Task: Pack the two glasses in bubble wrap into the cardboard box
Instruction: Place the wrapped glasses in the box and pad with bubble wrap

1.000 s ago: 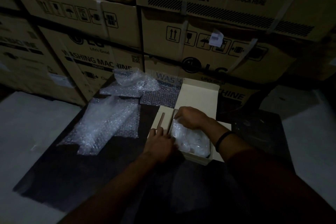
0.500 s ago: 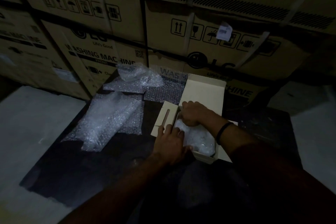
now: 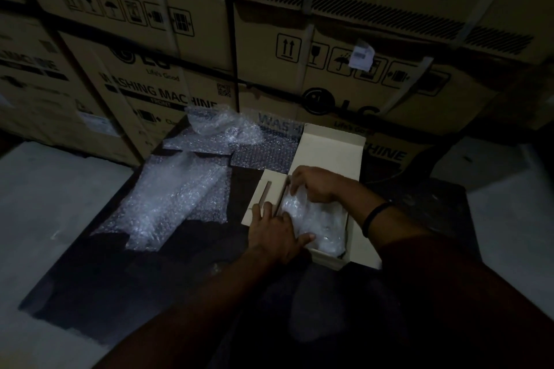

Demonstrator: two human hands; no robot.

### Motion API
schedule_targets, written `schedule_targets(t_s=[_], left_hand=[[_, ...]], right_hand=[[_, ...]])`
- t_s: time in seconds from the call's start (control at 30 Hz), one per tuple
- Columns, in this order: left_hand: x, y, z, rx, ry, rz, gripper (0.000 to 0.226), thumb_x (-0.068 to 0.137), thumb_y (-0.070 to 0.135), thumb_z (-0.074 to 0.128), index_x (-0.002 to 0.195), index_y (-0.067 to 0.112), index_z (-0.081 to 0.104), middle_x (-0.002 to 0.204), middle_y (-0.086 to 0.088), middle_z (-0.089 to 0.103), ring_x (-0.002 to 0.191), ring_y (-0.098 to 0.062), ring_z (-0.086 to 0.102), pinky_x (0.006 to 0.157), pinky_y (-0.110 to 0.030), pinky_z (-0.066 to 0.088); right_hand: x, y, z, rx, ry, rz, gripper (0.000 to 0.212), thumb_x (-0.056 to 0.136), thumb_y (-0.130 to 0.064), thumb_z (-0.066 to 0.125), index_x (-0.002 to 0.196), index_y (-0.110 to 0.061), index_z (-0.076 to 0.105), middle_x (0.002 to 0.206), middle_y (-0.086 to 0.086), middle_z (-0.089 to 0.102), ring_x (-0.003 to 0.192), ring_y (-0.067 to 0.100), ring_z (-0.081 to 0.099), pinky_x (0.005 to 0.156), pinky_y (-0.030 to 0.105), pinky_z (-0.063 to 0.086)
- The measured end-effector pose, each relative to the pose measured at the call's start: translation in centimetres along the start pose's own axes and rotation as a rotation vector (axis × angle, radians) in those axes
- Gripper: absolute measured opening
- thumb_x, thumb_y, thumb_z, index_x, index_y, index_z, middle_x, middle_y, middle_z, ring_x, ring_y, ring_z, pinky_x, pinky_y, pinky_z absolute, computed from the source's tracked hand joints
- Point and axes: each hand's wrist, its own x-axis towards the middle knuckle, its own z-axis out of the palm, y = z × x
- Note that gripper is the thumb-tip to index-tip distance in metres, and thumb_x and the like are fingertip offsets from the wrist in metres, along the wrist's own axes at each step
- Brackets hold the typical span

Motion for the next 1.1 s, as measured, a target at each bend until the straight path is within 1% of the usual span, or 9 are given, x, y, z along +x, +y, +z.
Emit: schedule_targets(t_s=[0.1,0.23,0.3,0.4,0.57,0.77,0.87,0.97,1.1], left_hand=[[-0.4,-0.2,0.2,0.007,0.104,0.031,0.073,0.086,0.074,0.022,0.119,0.02,0.057,0.125,-0.008,0.058,0.127,-0.031,0.036,0.104,-0.053,0.011],[-1.4,-0.3,1.1,0.053,0.217,0.213,0.051,0.083,0.068,0.035,0.103,0.033,0.067,0.106,0.002,0.065,0.101,-0.028,0.057,0.09,-0.052,0.034],[-1.5,-0.3,1.3,0.063,0.191,0.227,0.052,0.084,0.068,0.039,0.109,0.031,0.065,0.115,0.001,0.062,0.111,-0.03,0.052,0.096,-0.055,0.032],[-1.4,-0.9,1.2,0.026,0.146,0.123,0.061,0.089,0.067,0.034,0.126,0.024,0.053,0.134,-0.002,0.051,0.13,-0.032,0.032,0.106,-0.055,0.015],[-1.6,-1.3,0.9,0.025,0.064,0.062,0.07,0.089,0.07,0.024,0.135,0.021,0.046,0.144,-0.002,0.045,0.139,-0.034,0.021,0.108,-0.058,0.007],[-0.8,-1.2,1.1,0.028,-0.007,0.088,0.073,0.089,0.072,0.024,0.132,0.019,0.051,0.145,-0.003,0.044,0.14,-0.035,0.016,0.11,-0.057,0.003],[-0.6,-1.1,0.8,0.02,-0.034,0.069,0.073,0.088,0.072,0.025,0.132,0.018,0.047,0.142,-0.008,0.046,0.138,-0.035,0.018,0.11,-0.057,0.005],[-0.7,-0.7,0.8,-0.016,-0.022,0.04,0.07,0.088,0.071,0.029,0.132,0.017,0.042,0.139,-0.012,0.047,0.137,-0.035,0.02,0.109,-0.055,0.007],[-0.5,-0.7,0.8,-0.051,-0.02,0.001,0.074,0.084,0.075,0.032,0.13,0.018,0.042,0.138,-0.014,0.044,0.136,-0.033,0.022,0.109,-0.055,0.008]], right_hand=[[-0.2,-0.2,0.6,-0.165,0.002,-0.039,0.047,0.084,-0.002,0.056,0.125,-0.024,0.062,0.144,0.001,0.04,0.124,0.026,0.042,0.098,0.032,0.038],[0.4,-0.7,1.1,-0.256,0.05,-0.032,0.035,0.094,-0.026,0.052,0.129,-0.024,0.057,0.136,0.005,0.042,0.12,0.03,0.042,0.093,0.034,0.036],[0.9,-0.9,1.2,-0.305,0.061,-0.019,0.034,0.095,-0.034,0.05,0.126,-0.022,0.059,0.131,0.008,0.043,0.118,0.03,0.043,0.091,0.035,0.037],[1.6,-1.2,1.4,-0.329,0.094,-0.006,0.037,0.092,-0.04,0.054,0.122,-0.018,0.062,0.128,0.01,0.045,0.113,0.03,0.046,0.087,0.036,0.041],[1.8,-1.5,2.8,-0.275,0.234,-0.038,0.024,0.087,-0.033,0.059,0.107,-0.024,0.068,0.117,0.007,0.049,0.1,0.028,0.052,0.075,0.033,0.039],[0.6,0.0,3.1,-0.034,0.366,-0.084,0.029,0.076,-0.005,0.057,0.101,-0.016,0.068,0.112,0.004,0.062,0.102,0.025,0.054,0.083,0.036,0.044],[-0.4,0.7,2.5,-0.095,0.257,-0.121,0.044,0.066,-0.002,0.059,0.107,-0.016,0.068,0.118,0.002,0.064,0.112,0.025,0.052,0.091,0.034,0.042],[-0.2,0.9,2.8,-0.253,0.079,-0.117,0.055,0.076,-0.01,0.061,0.13,-0.021,0.057,0.139,0.0,0.052,0.125,0.025,0.044,0.1,0.036,0.038],[0.8,0.3,2.7,-0.339,0.049,-0.081,0.048,0.09,-0.015,0.049,0.135,-0.03,0.05,0.135,0.002,0.054,0.118,0.027,0.048,0.09,0.034,0.037]])
